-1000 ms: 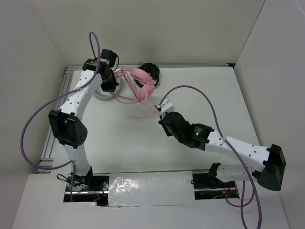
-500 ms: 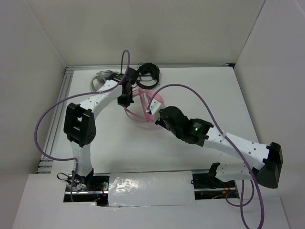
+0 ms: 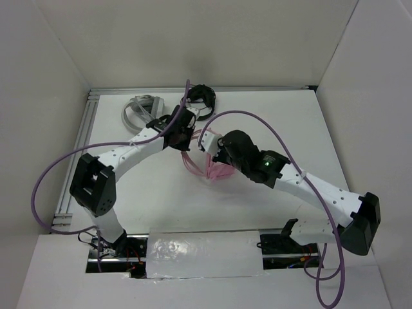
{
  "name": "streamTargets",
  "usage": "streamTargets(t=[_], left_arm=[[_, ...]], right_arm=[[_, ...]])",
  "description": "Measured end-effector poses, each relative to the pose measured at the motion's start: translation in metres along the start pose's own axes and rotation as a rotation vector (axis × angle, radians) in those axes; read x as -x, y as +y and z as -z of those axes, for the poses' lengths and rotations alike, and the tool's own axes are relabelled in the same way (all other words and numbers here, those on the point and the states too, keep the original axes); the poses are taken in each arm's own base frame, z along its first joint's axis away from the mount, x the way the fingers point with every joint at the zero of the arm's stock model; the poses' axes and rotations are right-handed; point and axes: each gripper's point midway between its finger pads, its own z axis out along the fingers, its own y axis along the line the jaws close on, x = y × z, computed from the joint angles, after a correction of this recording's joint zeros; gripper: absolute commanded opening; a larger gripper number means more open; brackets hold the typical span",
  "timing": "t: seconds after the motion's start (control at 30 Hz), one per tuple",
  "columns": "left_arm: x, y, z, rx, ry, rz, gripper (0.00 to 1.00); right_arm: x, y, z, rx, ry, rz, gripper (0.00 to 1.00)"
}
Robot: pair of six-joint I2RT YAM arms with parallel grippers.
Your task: Wrap the headphones
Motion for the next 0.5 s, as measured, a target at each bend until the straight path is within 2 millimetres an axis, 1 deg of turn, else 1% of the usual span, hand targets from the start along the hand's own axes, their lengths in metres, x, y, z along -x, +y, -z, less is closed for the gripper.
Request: streamTargets(t=[0.13,0.27,0.33,0.37,0.5], left_arm=[[0.003,-0.017,0.004,-0.064,-0.069,-0.098,0.00],[-0.004,-0.042,0.003,-0.154,-0.105,-0.195,0.00],[-0.007,-0.050,0.006,-0.198,-0.119,-0.229,0.00],[-0.007,-0.054,0.009,-0.217,-0.128,-0.241,0.00],[-0.002,-0.057,0.017,-0.256,-0.183,-0.279,0.00]], right_arm=[[0.004,0.003,-0.002,0.040,-0.028,0.029,0.03],[0.004,0.007,-0.003,0.078,-0.055,0.064,0.04],[0.002,0.008,-0.004,0.092,-0.057,0.071,0.05],[0.001,0.009,-0.005,0.102,-0.060,0.075,0.05],[-0.008,0.000,-0.008,0.107,-0.057,0.047,0.06]])
